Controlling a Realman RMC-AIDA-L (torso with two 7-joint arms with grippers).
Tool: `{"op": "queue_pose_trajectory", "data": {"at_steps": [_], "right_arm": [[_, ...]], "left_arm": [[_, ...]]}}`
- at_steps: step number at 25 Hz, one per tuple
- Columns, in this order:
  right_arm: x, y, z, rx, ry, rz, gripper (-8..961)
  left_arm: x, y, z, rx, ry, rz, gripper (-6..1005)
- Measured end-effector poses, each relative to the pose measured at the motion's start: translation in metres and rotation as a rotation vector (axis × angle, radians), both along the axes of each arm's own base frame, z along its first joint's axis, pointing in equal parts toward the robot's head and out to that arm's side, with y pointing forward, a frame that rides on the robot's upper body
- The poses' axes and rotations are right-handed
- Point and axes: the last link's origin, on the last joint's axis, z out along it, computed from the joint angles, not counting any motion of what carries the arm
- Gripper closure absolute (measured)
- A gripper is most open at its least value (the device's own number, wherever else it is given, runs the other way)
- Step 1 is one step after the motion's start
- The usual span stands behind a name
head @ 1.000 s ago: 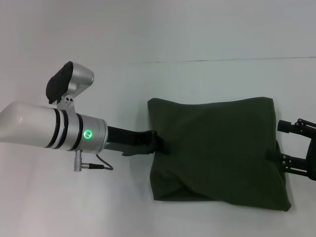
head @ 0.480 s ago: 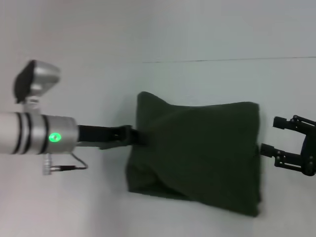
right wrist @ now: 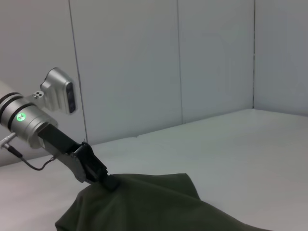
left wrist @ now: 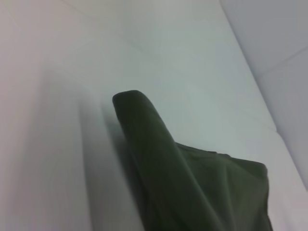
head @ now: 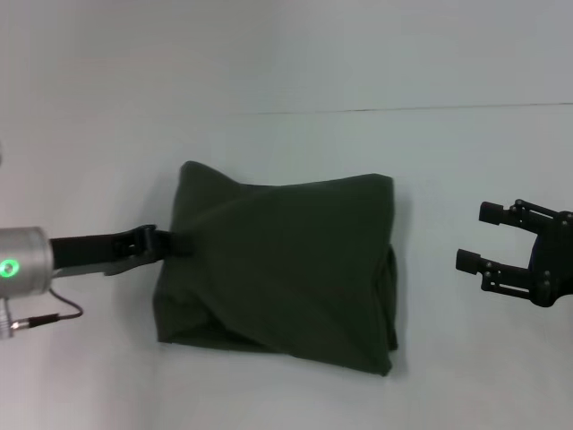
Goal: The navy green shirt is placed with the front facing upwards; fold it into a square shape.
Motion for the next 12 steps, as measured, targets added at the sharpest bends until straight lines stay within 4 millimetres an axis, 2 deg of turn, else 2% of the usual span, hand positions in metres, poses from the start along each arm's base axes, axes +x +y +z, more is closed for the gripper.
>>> {"op": "queue_pose_trajectory", "data": {"at_steps": [6,12], "right_arm": [[-0.005,0.007,-0.002,0.001,0.001,0.011,125],[-0.011,0.014,-0.002,0.0,-0.003,0.027,125]], "left_arm": [[-0.012,-0.015,0.014,0.031,-0.008,0.001,916],[-0.016,-0.017,0.009,0.001,-0.013,0.007,911]]}}
